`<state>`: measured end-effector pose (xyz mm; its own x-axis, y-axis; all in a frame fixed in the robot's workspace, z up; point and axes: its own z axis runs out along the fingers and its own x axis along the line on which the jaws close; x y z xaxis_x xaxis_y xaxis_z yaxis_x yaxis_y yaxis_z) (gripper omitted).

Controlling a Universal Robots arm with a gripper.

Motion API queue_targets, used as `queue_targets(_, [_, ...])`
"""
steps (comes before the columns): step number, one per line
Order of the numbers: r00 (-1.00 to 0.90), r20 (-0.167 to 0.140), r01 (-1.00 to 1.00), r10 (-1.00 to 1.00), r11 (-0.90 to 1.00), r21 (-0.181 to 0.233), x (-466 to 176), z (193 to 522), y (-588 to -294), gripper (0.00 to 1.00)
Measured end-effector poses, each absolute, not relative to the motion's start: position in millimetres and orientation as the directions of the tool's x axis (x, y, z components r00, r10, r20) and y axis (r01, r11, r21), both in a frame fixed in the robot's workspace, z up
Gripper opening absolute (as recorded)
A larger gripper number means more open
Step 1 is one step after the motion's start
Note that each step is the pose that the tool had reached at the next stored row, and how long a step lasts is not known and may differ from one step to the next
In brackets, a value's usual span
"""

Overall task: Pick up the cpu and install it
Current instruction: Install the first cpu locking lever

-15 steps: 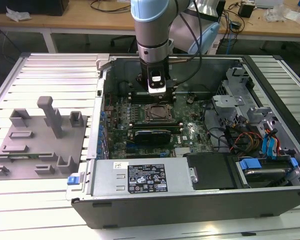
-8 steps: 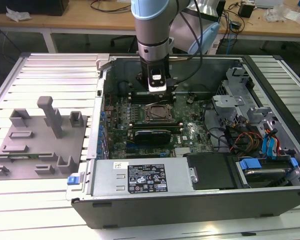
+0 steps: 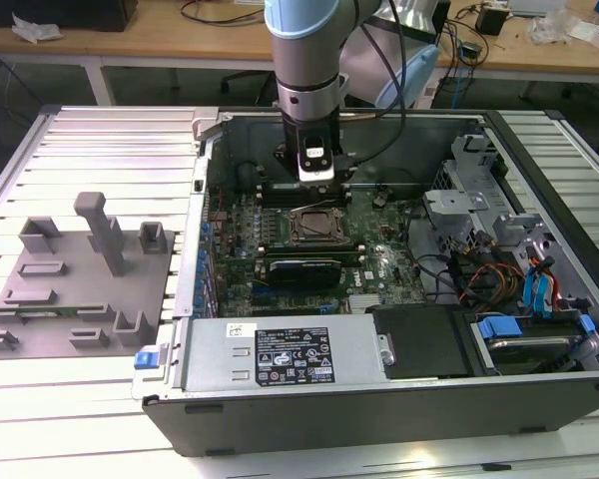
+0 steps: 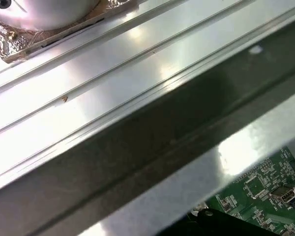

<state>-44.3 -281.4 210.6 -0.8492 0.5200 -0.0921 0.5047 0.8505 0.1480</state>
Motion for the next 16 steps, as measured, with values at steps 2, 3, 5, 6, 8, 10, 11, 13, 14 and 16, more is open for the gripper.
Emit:
queue_targets(2, [-0.849, -0.093, 0.505, 0.52, 0.851, 0.147, -43.1, 210.1, -281.5, 0.11])
queue_targets(3, [-0.849, -0.093, 0.505, 0.52, 0.851, 0.147, -42.5, 210.0, -281.5, 0.11])
queue_targets(5, [-0.849, -0.093, 0.505, 0.52, 0.851, 0.147, -41.5, 209.5, -282.0, 0.11])
queue_targets(6, [-0.849, -0.093, 0.505, 0.52, 0.851, 0.146, -41.2, 209.3, -282.2, 0.11])
queue_targets(8, [-0.849, -0.093, 0.505, 0.52, 0.851, 0.146, -40.9, 208.7, -282.7, 0.11])
queue_targets(10, [-0.849, -0.093, 0.505, 0.52, 0.851, 0.146, -40.9, 208.4, -284.4, 0.11])
queue_targets(11, [-0.849, -0.093, 0.505, 0.52, 0.851, 0.146, -40.9, 208.3, -285.1, 0.11])
queue_targets(13, [-0.849, -0.093, 0.505, 0.52, 0.851, 0.146, -40.9, 208.4, -285.4, 0.11])
queue_targets(14, [-0.849, -0.093, 0.505, 0.52, 0.851, 0.146, -40.9, 208.4, -285.3, 0.11])
queue_targets(16, [-0.849, -0.094, 0.505, 0.519, 0.851, 0.145, -40.9, 208.1, -285.4, 0.11])
